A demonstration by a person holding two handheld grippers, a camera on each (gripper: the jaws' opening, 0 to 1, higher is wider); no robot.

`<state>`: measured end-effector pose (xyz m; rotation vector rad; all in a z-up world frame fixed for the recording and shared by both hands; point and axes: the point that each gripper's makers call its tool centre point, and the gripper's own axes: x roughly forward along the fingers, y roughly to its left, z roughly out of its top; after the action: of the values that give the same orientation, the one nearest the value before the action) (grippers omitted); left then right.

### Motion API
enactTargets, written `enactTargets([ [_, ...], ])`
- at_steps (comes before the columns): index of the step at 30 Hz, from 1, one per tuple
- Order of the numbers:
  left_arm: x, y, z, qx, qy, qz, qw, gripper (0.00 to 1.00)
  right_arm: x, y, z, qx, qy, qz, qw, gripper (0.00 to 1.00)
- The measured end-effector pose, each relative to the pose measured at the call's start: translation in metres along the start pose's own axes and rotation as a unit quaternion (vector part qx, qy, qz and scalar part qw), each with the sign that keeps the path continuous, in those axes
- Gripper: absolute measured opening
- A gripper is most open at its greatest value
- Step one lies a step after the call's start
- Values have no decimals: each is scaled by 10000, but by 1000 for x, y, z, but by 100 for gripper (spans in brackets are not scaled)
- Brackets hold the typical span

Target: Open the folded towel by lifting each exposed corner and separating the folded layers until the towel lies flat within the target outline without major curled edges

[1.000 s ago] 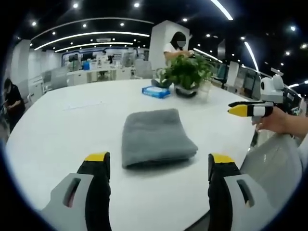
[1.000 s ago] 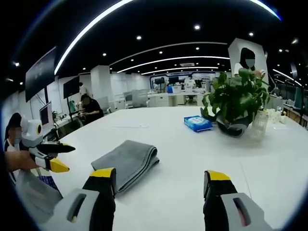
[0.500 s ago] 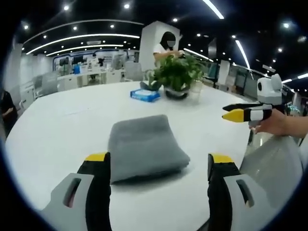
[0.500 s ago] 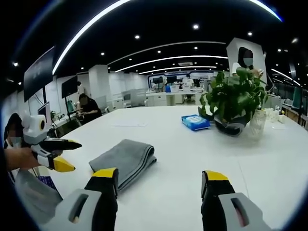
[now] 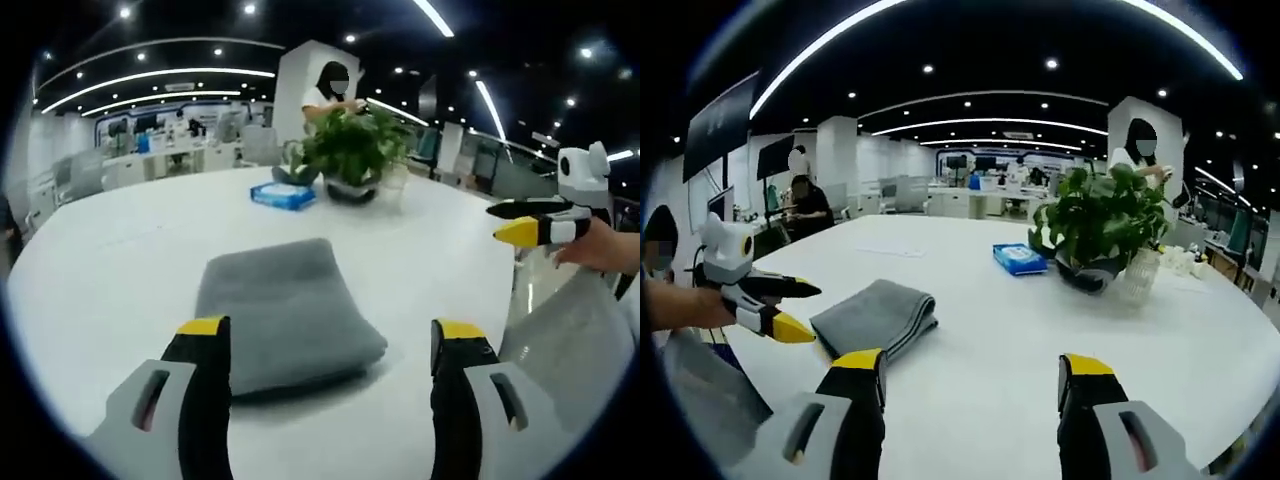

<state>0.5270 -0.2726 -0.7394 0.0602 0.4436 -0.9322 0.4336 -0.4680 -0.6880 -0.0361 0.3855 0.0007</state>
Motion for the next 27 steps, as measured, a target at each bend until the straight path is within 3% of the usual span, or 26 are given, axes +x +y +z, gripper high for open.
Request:
enactTargets([
  [4,10,-6,-3,51,83,-94,9999,82,-5,-20,5,-300,-155,-627,9975,65],
  [6,17,-7,-4,88,91,-113,9999,82,-6,-24,8,-358,-231,-762,9962,63],
  [19,66,-34,-13,468,266,-333,9980,82,-6,-23,11,-156,-329,-654,9972,60],
  [23,77,-35,-29,638,508,-305,9962,80,-4,-17,11,-284,-314,-538,9977,59],
  [26,81,-28,-44,797,799,-88,9936,75,-4,-16,11,-328,-311,-508,9977,59],
  [27,82,-28,-44,849,752,-64,9935,73,-4,-15,11,-319,-316,-491,9978,59],
])
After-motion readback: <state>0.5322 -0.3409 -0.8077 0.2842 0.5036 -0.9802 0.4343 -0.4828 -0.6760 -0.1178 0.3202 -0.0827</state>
